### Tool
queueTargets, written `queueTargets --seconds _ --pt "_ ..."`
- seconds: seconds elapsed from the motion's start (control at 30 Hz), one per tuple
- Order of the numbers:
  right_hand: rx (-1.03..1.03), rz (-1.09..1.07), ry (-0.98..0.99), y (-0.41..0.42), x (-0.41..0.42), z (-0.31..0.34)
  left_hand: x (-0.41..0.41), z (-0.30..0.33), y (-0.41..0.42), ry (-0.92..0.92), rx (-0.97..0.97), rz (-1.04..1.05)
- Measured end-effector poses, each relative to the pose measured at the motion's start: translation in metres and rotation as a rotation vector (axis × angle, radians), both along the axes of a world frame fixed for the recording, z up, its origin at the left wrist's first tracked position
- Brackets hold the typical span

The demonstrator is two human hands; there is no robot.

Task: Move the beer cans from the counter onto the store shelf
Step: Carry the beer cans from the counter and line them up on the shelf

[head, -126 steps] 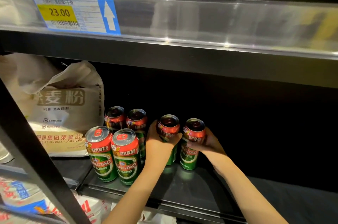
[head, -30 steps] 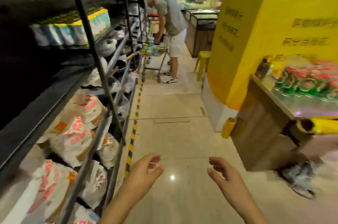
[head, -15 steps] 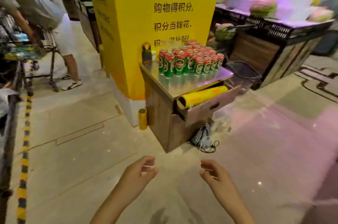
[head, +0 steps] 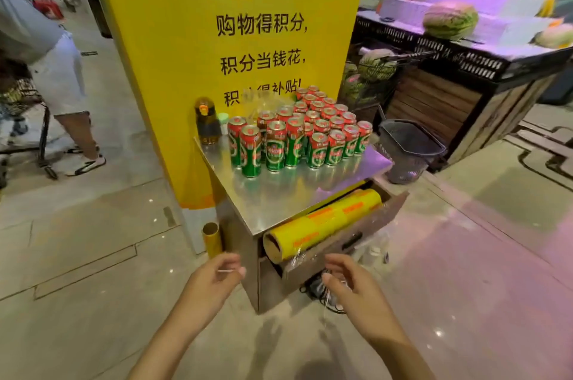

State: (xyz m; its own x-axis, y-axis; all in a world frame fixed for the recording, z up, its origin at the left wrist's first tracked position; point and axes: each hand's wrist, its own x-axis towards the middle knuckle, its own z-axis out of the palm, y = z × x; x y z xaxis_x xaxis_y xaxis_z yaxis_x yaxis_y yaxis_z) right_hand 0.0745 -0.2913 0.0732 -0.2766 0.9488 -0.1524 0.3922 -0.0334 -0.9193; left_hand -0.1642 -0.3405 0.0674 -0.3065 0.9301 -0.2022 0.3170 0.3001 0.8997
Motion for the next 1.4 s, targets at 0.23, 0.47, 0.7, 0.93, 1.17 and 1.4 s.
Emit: queueTargets --seconds 0.23,0.47,0.7,0.93,1.17,1.4 --pt "-0.149 0.008 0.039 0.135 0.019 -0.031 0.037 -0.003 0.126 -0.06 -0.019 -0.046" --pt "-0.14 0.228 0.034 0.296 -0.014 -0.037 0.005 -0.014 0.201 -0.068 -0.096 0.262" --pt "0.037 0.426 -0.031 0.41 -0.066 -0.023 -0.019 -0.016 0.249 -0.01 -0.118 0.517" --pt "0.426 0.4 -0.172 0.47 -0.107 -0.018 -0.049 -0.016 0.318 0.028 -0.092 0.523" --pt "0.305 0.387 -0.18 0.479 -0.132 -0.022 -0.066 -0.026 0.377 0.107 0.011 0.466" --pt "0.247 0.29 -0.149 0.479 -0.131 -0.028 -0.06 -0.041 0.388 0.157 0.044 0.588"
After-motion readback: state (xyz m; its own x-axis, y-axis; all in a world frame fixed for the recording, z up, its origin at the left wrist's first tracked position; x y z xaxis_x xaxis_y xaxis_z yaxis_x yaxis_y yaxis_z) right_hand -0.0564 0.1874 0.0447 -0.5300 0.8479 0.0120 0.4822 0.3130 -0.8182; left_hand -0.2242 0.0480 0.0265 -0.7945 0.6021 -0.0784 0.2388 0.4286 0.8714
